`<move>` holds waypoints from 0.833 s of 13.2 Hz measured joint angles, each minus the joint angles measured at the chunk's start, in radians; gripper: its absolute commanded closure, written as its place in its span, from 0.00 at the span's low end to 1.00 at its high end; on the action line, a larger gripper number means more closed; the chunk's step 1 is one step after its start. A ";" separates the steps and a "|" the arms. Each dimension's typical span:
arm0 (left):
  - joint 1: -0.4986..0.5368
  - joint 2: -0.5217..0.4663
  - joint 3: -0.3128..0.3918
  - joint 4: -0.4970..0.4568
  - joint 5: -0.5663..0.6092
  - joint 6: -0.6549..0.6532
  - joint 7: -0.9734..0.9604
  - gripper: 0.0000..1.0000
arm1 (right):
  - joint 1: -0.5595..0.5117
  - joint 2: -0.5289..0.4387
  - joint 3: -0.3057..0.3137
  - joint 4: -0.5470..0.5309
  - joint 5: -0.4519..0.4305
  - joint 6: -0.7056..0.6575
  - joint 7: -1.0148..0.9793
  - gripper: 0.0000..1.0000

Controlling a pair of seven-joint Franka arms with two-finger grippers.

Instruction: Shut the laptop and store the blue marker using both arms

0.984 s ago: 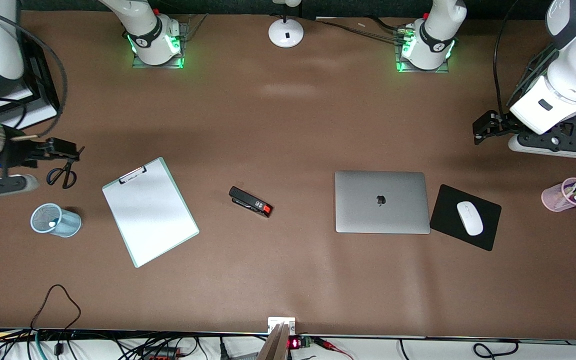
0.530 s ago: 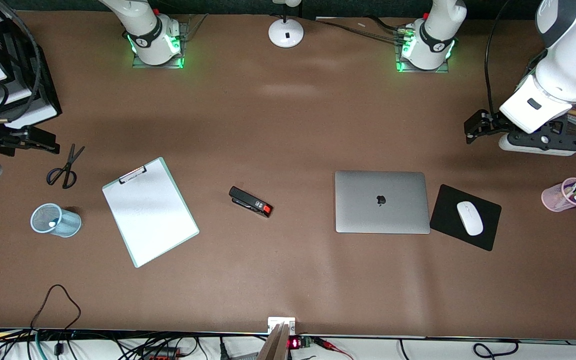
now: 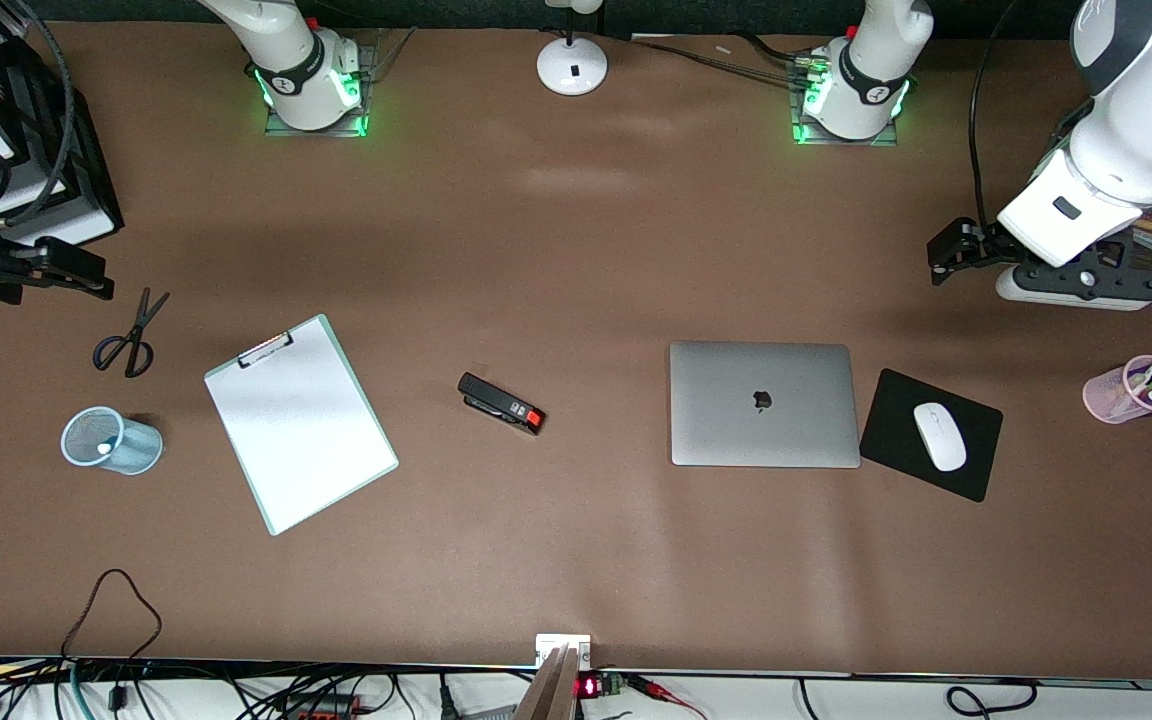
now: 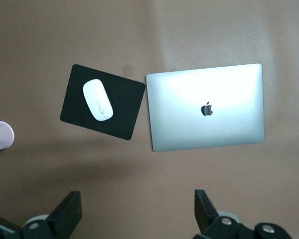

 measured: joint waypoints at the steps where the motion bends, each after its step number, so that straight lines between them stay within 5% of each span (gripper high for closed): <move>1: 0.000 0.000 0.000 0.000 0.000 -0.003 0.000 0.00 | 0.000 0.000 0.000 0.000 0.000 0.000 0.001 0.00; 11: 0.000 0.000 0.000 0.002 0.000 -0.012 0.000 0.00 | 0.004 0.000 0.004 -0.001 0.000 0.020 0.003 0.00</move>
